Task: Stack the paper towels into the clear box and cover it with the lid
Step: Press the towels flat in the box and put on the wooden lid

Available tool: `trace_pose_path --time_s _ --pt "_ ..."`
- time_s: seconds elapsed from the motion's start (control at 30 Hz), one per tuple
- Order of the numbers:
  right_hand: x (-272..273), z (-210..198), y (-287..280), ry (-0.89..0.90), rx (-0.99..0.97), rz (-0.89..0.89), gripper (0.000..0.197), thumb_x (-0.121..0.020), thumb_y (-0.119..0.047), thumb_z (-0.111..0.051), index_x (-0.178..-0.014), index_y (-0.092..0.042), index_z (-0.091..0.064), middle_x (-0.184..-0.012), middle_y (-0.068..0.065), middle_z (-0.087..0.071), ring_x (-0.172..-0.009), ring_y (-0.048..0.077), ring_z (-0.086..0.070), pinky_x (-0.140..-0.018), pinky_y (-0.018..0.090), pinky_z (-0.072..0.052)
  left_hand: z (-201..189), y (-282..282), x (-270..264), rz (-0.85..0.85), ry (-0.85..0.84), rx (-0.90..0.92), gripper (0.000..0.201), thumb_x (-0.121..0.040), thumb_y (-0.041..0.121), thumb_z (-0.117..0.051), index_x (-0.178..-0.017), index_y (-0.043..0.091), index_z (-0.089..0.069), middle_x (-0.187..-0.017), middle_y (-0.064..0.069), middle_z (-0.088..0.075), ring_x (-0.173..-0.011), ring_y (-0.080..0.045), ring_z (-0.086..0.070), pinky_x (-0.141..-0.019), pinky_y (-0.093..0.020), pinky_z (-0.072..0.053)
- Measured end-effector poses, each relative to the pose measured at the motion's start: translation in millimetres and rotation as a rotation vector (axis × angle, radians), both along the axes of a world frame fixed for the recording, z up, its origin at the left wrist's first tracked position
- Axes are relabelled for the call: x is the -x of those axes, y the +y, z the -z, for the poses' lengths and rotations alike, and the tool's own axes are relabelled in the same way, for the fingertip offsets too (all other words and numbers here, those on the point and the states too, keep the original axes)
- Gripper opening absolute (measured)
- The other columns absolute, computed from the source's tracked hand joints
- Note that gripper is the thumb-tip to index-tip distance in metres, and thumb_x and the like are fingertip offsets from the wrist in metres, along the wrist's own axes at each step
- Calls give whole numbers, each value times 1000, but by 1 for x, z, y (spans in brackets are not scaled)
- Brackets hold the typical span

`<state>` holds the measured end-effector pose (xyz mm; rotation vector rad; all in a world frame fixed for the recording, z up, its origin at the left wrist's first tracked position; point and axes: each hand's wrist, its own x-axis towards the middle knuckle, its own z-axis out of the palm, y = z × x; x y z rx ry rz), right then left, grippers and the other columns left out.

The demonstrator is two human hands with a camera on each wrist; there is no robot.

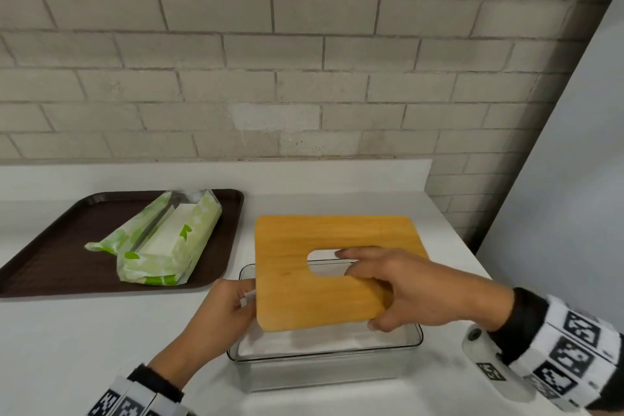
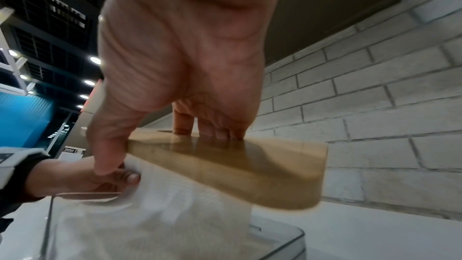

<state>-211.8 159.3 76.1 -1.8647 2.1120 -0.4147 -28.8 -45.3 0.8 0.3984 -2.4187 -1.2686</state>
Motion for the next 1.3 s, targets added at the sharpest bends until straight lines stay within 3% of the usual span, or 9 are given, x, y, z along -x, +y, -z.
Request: trace_pose_path --time_s 0.17,0.23,0.37,0.5,0.6,0.77,0.93,1.1,1.3 --pt "-13 9 -10 84 -45 -15 58 -72 -31 -76 -125 -25 -53 -147 -11 -32 -132 3 -27 -90 7 -24 3 1 -1 27 9 52 78 -80 -21 -54 -42 47 -58 -47 26 -54 -46 11 -49 -50 -5 -34" --pt "-18 11 -13 91 -48 -14 56 -71 -30 -77 -121 -21 -56 -127 -10 -44 -118 7 -37 -83 9 -29 5 -2 -4 38 37 112 74 -79 -16 -60 -55 55 -63 -68 31 -62 -62 10 -58 -57 -6 -41" --pt "-26 14 -15 105 -44 16 47 -70 -31 -76 -112 -17 -60 -104 -7 -48 -102 11 -39 -81 22 -37 -11 -12 -16 86 27 112 46 -75 17 -65 -105 51 -62 -113 39 -57 -112 15 -51 -105 -21 -33" --pt "-28 14 -18 38 -46 46 45 -69 -28 -76 -109 -14 -61 -108 -6 -51 -103 12 -41 -84 24 -38 -35 -40 -28 -104 179 44 53 -80 16 -73 -120 47 -56 -127 27 -55 -123 8 -46 -103 -10 -33" --pt "-31 13 -24 -2 -105 36 46 -69 -26 -77 -110 -11 -62 -110 -2 -52 -103 15 -45 -85 31 -41 -52 -23 -14 22 160 298 37 -80 47 -60 -115 37 -62 -133 26 -49 -123 9 -43 -96 -2 -30" --pt "-38 13 -29 -20 -150 23 49 -70 -30 -76 -113 -14 -61 -114 -4 -52 -104 15 -49 -87 33 -44 -38 9 27 255 -75 665 43 -86 52 -34 -117 42 -61 -146 22 -36 -138 0 -24 -110 -11 -8" --pt "-36 18 -26 -18 -162 28 58 -72 -30 -76 -124 -16 -57 -121 -6 -50 -109 12 -45 -90 27 -42 -39 18 45 271 -248 771 45 -89 54 -33 -118 35 -62 -150 15 -33 -141 -8 -21 -118 -32 -12" --pt "-35 22 -25 -64 -166 35 53 -74 -31 -75 -122 -15 -57 -119 -5 -49 -108 13 -43 -86 26 -41 -34 17 48 228 -250 787 28 -95 40 -47 -107 25 -67 -152 14 -31 -137 -8 -30 -110 -24 -19" --pt "-30 28 -29 -90 -235 19 61 -74 -40 -75 -125 -15 -54 -126 -4 -45 -115 14 -38 -97 36 -41 -10 8 43 213 -222 589 13 -96 37 -49 -89 29 -57 -154 12 -27 -142 -6 -21 -114 -22 -8"
